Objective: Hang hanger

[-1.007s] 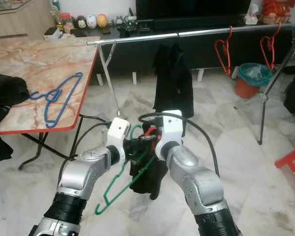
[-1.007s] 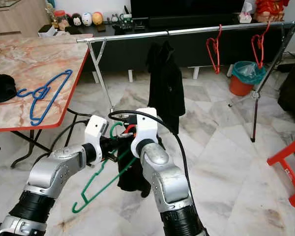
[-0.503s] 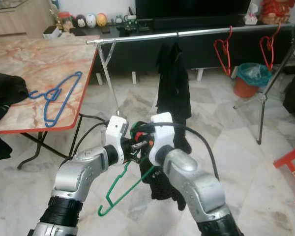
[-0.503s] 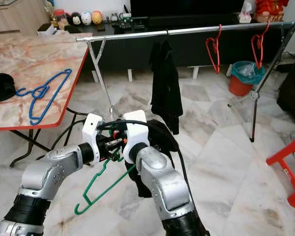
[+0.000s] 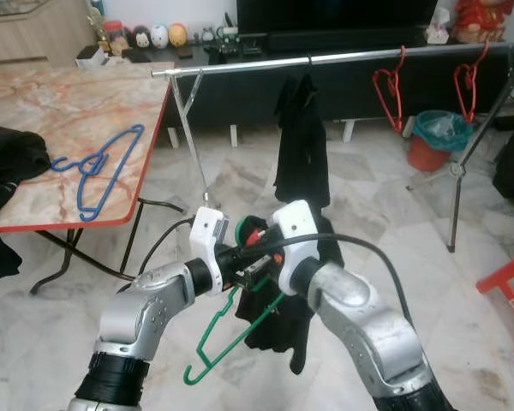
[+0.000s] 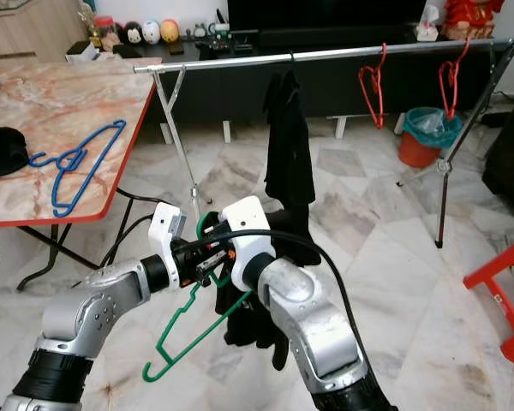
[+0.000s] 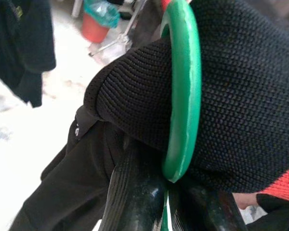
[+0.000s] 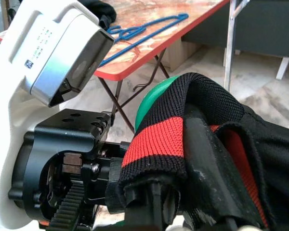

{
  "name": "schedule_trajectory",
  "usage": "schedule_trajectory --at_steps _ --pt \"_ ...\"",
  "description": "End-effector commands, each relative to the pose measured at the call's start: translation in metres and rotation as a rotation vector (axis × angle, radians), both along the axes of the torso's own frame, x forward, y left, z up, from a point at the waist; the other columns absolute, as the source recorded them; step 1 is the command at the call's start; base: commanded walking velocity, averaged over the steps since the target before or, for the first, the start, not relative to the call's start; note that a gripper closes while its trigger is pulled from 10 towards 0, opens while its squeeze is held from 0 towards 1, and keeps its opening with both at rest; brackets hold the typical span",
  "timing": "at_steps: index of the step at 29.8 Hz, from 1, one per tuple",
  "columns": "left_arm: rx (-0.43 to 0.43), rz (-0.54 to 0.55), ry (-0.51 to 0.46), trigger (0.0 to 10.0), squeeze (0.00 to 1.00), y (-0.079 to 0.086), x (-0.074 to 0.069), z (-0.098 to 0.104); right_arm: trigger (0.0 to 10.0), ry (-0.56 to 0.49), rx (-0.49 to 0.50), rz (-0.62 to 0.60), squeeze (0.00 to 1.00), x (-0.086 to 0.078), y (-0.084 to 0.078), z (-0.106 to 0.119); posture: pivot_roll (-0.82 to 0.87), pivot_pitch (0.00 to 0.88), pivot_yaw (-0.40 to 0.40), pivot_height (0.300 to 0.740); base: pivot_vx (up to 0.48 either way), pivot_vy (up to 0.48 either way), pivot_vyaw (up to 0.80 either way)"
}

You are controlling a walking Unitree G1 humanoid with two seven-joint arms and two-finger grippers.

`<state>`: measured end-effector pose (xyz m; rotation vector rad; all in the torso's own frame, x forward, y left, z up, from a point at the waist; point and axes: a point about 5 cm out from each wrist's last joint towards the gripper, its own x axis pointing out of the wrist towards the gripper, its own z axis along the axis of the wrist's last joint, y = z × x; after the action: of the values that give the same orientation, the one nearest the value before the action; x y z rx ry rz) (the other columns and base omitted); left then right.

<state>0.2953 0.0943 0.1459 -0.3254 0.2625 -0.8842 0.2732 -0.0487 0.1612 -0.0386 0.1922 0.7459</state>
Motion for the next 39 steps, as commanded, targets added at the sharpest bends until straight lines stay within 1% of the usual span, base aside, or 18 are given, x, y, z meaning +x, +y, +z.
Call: schedule_trajectory --at_steps 1,3,9,10,12,13,18,21,23,27,30,31,39 --pt "-0.074 -0.068 -0.129 10.0 0.00 -0.013 -0.002 0.025 10.0 0.020 0.038 0.163 0.00 -0.015 0.019 0.001 0.00 0.042 0.022 0.740 0.000 0.000 0.00" --pt "-0.087 -0.061 -0.142 10.0 0.00 -0.013 -0.002 0.027 10.0 0.019 0.029 0.149 0.00 -0.014 0.013 0.000 0.00 0.040 0.022 0.740 0.000 0.000 0.00" --pt "-0.098 -0.016 -0.170 10.0 0.00 -0.011 0.002 0.029 10.0 0.021 0.035 0.112 0.00 -0.012 0.006 0.000 0.00 0.035 0.026 0.740 0.000 0.000 0.00" --pt "-0.109 -0.011 -0.182 10.0 0.00 -0.011 0.003 0.031 10.0 0.021 0.037 0.103 0.33 -0.011 0.004 0.000 0.00 0.035 0.027 0.740 0.000 0.000 0.00" --pt "-0.110 -0.011 -0.186 10.0 0.00 -0.011 0.003 0.031 10.0 0.021 0.038 0.102 0.33 -0.011 0.004 0.000 0.00 0.035 0.027 0.740 0.000 0.000 0.00" --pt "-0.112 -0.007 -0.195 10.0 0.00 -0.010 0.004 0.032 10.0 0.021 0.040 0.099 1.00 -0.011 0.004 0.000 0.00 0.031 0.029 0.740 0.000 0.000 0.00" --pt "-0.122 -0.002 -0.208 10.0 0.00 -0.011 0.005 0.033 10.0 0.019 0.052 0.088 1.00 -0.009 0.003 0.002 0.00 0.021 0.030 0.740 0.000 0.000 0.00" --pt "-0.128 -0.005 -0.208 10.0 0.00 -0.012 0.005 0.033 10.0 0.021 0.064 0.035 1.00 -0.004 -0.002 0.003 0.00 0.017 0.029 0.740 0.000 0.000 0.00" --pt "-0.127 -0.004 -0.208 10.0 0.00 -0.012 0.005 0.033 10.0 0.020 0.064 0.028 1.00 -0.003 -0.003 0.003 0.00 0.017 0.029 0.740 0.000 0.000 0.00" --pt "-0.134 0.003 -0.210 10.0 0.00 -0.012 0.004 0.032 10.0 0.027 0.086 -0.047 1.00 0.006 -0.010 0.004 0.00 0.013 0.027 0.740 0.000 0.000 0.00" --pt "-0.135 0.003 -0.211 10.0 0.00 -0.012 0.004 0.032 10.0 0.026 0.088 -0.058 1.00 0.007 -0.011 0.005 0.00 0.015 0.026 0.740 0.000 0.000 0.00" --pt "-0.137 0.003 -0.211 10.0 0.00 -0.012 0.004 0.032 10.0 0.028 0.099 -0.081 1.00 0.010 -0.012 0.006 0.00 0.019 0.026 0.740 0.000 0.000 0.00" --pt "-0.141 0.014 -0.213 10.0 0.00 -0.012 0.005 0.033 10.0 0.033 0.125 -0.142 1.00 0.015 -0.017 0.008 0.00 0.027 0.025 0.740 0.000 0.000 0.00"
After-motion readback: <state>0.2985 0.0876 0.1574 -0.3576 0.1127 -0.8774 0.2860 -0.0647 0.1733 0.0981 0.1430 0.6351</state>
